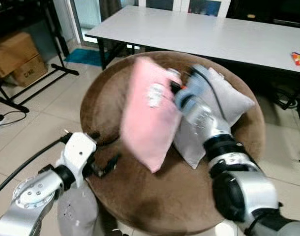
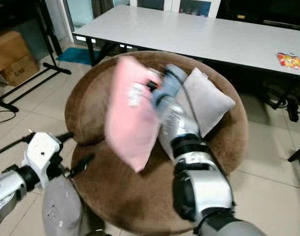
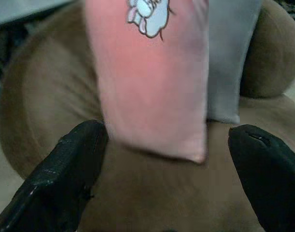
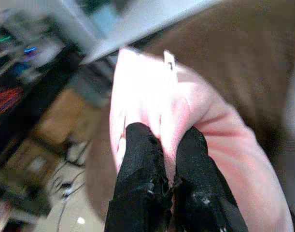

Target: Move the pillow to the sofa from floor

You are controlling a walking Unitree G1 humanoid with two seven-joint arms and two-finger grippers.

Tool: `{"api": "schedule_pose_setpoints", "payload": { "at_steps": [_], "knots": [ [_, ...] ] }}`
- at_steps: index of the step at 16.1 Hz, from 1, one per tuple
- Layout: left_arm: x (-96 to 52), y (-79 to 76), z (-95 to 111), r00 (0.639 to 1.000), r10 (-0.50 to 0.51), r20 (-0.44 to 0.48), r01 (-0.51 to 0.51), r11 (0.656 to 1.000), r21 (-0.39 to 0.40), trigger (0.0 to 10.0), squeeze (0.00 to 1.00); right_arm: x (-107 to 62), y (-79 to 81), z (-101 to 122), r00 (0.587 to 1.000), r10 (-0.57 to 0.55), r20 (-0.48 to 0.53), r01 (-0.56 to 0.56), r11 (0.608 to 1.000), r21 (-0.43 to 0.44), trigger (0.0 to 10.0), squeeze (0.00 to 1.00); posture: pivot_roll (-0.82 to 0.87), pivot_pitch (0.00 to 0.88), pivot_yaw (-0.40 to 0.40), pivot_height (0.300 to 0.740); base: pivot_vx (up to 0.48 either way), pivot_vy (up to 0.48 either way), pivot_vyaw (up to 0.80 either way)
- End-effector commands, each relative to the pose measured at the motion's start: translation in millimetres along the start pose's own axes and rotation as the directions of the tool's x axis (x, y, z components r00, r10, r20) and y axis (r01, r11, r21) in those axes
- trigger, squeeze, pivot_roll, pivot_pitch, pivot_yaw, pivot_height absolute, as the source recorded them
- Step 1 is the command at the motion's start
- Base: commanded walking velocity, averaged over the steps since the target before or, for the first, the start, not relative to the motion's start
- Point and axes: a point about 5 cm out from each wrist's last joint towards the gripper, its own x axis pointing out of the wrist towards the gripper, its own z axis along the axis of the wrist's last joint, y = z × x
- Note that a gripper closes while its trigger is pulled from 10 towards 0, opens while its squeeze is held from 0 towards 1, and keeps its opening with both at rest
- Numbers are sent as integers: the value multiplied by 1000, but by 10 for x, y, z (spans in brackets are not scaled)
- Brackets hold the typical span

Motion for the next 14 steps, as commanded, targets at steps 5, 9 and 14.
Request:
{"api": "schedule_pose_setpoints", "payload": {
  "at_steps": [5,9,14],
  "knots": [
    [-79,-29,-6,999,-42,-28,42,999,-15,10000,0,-94,-662,-214,937,-347,-40,346,938,-37,10000,0,22,0,5,740,0,0,0],
    [-73,28,40,1000,-21,-5,21,1000,-12,10000,0,-98,-701,-189,942,-335,-32,331,940,-87,10000,0,19,0,11,740,0,0,0],
    [-63,65,128,998,-36,52,39,998,-59,10000,0,-82,-720,137,954,-288,78,296,946,-131,10000,1000,25,0,6,740,0,0,0]
  ]
}}
